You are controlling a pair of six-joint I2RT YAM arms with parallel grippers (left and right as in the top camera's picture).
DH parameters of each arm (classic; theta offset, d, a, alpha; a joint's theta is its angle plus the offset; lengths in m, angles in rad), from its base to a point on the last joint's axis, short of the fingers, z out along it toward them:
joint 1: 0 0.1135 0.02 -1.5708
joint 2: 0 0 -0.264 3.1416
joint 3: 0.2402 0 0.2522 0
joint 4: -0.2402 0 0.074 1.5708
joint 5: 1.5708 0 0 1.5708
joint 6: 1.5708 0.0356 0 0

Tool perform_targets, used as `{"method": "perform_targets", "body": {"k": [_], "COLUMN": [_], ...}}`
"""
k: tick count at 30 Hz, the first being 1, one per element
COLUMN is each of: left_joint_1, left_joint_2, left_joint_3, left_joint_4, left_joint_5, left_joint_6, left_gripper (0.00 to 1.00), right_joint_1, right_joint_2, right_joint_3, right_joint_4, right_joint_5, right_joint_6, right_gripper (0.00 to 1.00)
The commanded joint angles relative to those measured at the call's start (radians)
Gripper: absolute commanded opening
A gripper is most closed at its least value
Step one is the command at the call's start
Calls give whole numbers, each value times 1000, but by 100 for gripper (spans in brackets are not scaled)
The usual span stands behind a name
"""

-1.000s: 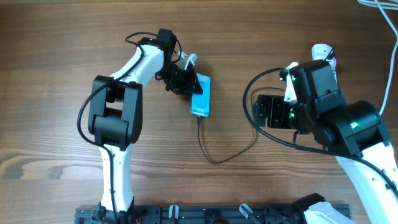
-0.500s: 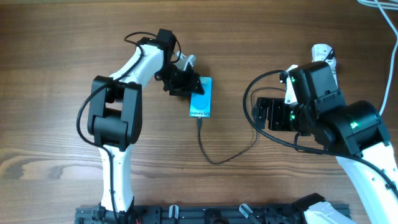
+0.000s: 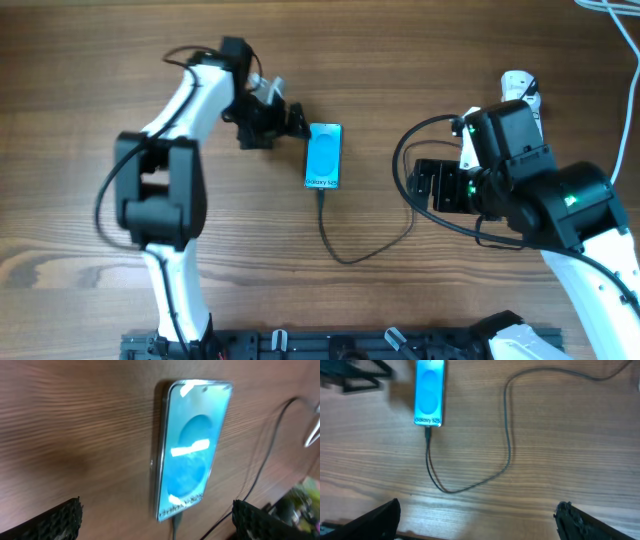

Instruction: Plug charger to phone and switch on socket

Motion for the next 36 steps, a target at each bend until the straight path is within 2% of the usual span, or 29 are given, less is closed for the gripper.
{"method": "perform_targets", "body": {"k": [1, 6, 9, 17, 22, 28, 36], "left_joint_1": [3, 2, 2, 2, 2, 2, 2], "left_joint_2": [-278, -459, -506, -505, -505, -505, -505], "left_joint_3": [4, 4, 4, 4, 4, 4, 4], "left_joint_4": [10, 17, 11, 10, 10, 10, 10], "left_joint_5": [-253, -454, -463, -463, -463, -463, -463], "left_joint_6": [-172, -278, -278, -278, -278, -278, -278], "left_gripper": [100, 100, 100, 100, 100, 100, 100], "right_joint_1": [-77, -229, -352, -678, -814, -938, -929], "right_joint_2": [80, 264, 335, 488, 616, 749, 896], "right_joint_3": [143, 375, 410, 409, 409, 408, 408], "right_joint_4": [-75, -151, -107, 52, 114, 257, 343], "right_joint_5": [14, 210, 341, 358, 239, 4, -43], "right_joint_6": [16, 0, 80, 125, 121, 43, 20], "right_gripper": [100, 100, 100, 100, 100, 100, 100]}}
